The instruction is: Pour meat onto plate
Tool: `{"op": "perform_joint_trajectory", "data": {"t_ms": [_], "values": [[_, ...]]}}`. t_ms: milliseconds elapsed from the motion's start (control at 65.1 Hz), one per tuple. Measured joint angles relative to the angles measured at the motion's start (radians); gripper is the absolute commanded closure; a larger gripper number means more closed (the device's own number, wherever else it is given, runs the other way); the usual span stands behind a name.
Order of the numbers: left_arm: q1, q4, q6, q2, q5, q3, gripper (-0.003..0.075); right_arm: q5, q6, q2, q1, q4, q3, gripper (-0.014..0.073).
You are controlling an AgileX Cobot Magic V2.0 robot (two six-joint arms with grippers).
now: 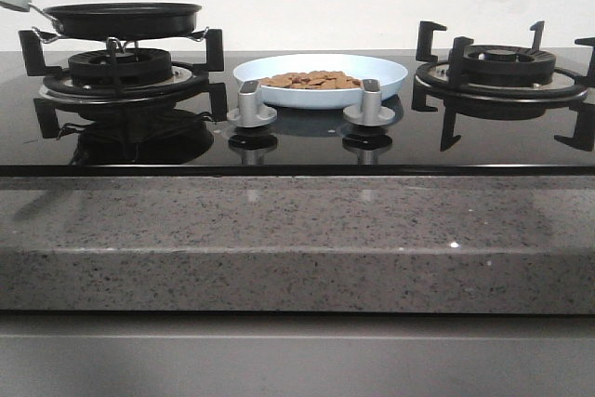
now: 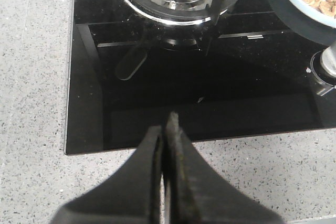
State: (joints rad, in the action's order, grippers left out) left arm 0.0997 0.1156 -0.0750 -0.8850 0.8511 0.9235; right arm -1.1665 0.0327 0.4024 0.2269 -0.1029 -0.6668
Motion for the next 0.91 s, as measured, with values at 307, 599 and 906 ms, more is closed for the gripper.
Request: {"op": "perform_joint_trajectory", "data": {"t_ms": [307, 599, 906], "values": [[0.01, -0.001, 0.0, 0.145, -0.085, -0.085, 0.0741, 0.0, 0.0, 0.0, 0.0, 0.0, 0.0, 0.0663], [-0.059, -0.038, 0.0, 0.624, -0.342, -0.432, 0.0741, 0.0, 0.0, 0.0, 0.0, 0.0, 0.0, 0.0663], [-0.072, -0.036, 0.03, 0.844, -0.494, -0.695, 0.0741, 0.0, 0.0, 0.0, 0.0, 0.0, 0.0, 0.0663]]}}
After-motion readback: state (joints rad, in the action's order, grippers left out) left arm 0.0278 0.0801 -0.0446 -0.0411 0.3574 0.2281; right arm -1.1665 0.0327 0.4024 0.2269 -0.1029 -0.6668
